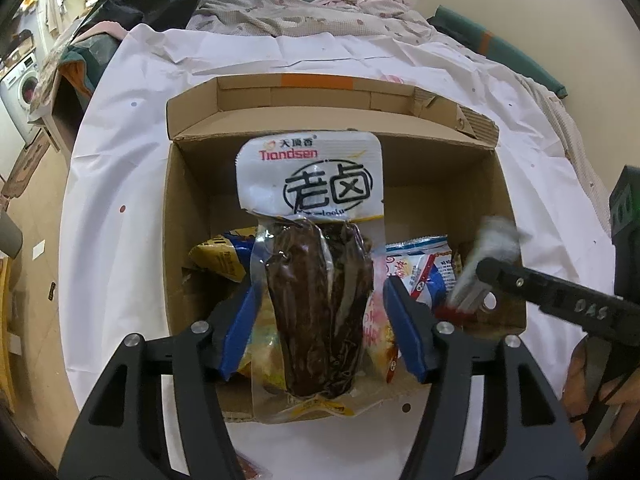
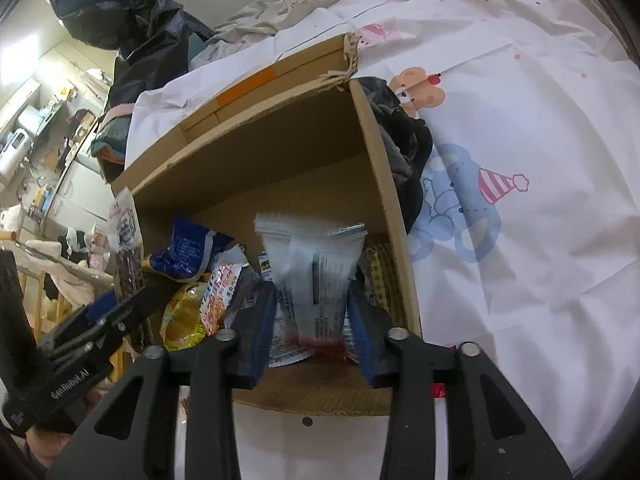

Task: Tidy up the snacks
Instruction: 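Lower into the box and open both grippers to release the snacks, then withdraw both grippers from the box toward the remaining snacks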

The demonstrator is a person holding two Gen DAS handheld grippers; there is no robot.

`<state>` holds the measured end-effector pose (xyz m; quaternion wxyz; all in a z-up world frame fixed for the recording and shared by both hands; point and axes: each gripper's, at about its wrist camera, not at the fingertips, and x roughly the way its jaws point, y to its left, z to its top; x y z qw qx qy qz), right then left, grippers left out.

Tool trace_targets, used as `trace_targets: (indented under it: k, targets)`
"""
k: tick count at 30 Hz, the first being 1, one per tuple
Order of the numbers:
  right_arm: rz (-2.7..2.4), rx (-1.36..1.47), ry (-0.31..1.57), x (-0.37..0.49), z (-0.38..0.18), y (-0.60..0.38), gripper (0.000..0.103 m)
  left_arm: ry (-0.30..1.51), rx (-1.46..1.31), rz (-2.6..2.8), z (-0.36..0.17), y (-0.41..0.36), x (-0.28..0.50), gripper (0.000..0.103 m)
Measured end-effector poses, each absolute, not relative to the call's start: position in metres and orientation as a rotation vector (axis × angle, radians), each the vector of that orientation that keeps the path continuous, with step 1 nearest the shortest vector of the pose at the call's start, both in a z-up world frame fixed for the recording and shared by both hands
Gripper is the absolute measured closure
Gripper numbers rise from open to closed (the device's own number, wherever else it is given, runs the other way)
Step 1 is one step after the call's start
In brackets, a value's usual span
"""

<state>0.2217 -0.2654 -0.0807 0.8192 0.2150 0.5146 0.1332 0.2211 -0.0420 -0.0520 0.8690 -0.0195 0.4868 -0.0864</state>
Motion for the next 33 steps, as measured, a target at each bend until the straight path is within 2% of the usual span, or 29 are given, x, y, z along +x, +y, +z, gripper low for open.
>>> trace_targets:
  k: [1, 2, 3, 4, 6, 22, 29, 33]
  targets:
    - [0.288, 0.476, 1.086, 0.221, -0.079, -0.267, 0.034, 1.017, -0.044, -0.186, -0.052, -0.042, 0.221, 0.037]
    - [0.286, 0.485, 1.074, 0.220, -0.078, -0.267, 0.029, 1.010, -0.045, -0.190, -0.050, -0.043, 0.220, 0.034]
    - [0.285, 0.478, 1.060, 0.220, -0.076, -0.266, 0.024, 1.002, -0.041, -0.188, -0.049, -0.043, 0.219, 0.026]
    - [0.288, 0.468, 1.057, 0.220, -0.075, -0.265, 0.021, 0.991, -0.037, -0.184, -0.047, -0.044, 0.218, 0.016]
    - [0.288, 0.440, 1.059, 0.220, -0.073, -0.262, 0.020, 0.969, -0.032, -0.183, -0.043, -0.044, 0.215, 0.010]
    - [0.296, 0.417, 1.053, 0.219, -0.068, -0.263, 0.020, 0.942, -0.084, -0.143, -0.033, -0.032, 0.203, 0.010]
    - [0.262, 0.337, 0.951, 0.193, -0.045, -0.267, 0.020, 0.794, -0.036, -0.092, -0.001, -0.017, 0.172, 0.010]
    - [0.249, 0.343, 0.925, 0.174, -0.036, -0.274, 0.015, 0.772, -0.053, -0.075, 0.009, -0.004, 0.156, 0.010]
